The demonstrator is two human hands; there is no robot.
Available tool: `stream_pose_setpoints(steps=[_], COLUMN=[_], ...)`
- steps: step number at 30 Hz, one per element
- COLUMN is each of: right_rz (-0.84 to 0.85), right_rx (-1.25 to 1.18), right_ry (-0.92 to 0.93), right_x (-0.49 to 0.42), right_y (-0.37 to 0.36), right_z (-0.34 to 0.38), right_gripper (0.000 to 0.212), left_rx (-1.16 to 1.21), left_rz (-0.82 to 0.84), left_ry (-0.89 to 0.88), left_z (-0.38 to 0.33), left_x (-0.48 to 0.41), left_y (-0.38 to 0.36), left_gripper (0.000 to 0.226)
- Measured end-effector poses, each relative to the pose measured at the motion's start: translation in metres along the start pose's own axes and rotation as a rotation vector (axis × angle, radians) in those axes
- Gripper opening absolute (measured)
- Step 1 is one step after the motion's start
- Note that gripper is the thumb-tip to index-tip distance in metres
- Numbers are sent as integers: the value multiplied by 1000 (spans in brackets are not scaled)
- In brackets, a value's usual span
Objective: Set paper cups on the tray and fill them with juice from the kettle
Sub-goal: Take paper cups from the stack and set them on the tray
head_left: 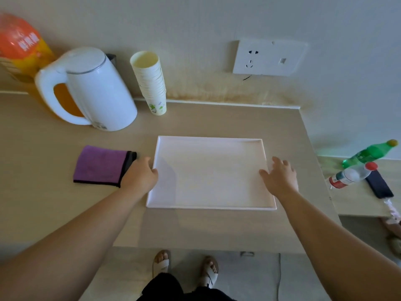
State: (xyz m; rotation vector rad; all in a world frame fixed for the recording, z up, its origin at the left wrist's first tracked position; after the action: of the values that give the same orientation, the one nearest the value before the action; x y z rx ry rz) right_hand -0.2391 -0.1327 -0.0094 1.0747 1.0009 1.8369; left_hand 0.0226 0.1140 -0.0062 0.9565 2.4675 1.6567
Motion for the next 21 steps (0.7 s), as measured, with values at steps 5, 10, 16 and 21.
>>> stream_pose_setpoints(steps=[5, 10, 16, 21], right_rz=[-33, 203, 327, 388], right_rx=[-26, -359, -620, -732], right_ry=[223, 312, 325, 226], right_x=[-3, -16, -50, -78], right_y=[10, -9, -16, -28], right_z=[75, 177, 282, 325], right_gripper=[60, 52, 54, 59], left_rx=[216, 548, 779, 904], left_rz=[-70, -61, -84, -115], left_ry=[-86, -52, -106, -205], left_z=[-33, -60, -70, -62], left_x=[-27, -74, -137, -169], left_y=[42, 76, 88, 81], left_gripper=[62, 80, 90, 115])
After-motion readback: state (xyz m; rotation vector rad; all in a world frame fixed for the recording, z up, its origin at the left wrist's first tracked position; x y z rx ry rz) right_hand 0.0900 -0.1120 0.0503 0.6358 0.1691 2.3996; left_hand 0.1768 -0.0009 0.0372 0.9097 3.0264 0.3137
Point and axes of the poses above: each hand's wrist, its own x-axis away from the middle knuckle, its own y-axis out of the back of the hand, z = x × y, the point moved 5 cm from there along -x, towards the middle knuckle, and after that the axes turned 3 degrees about x, right-handed, at the moved point
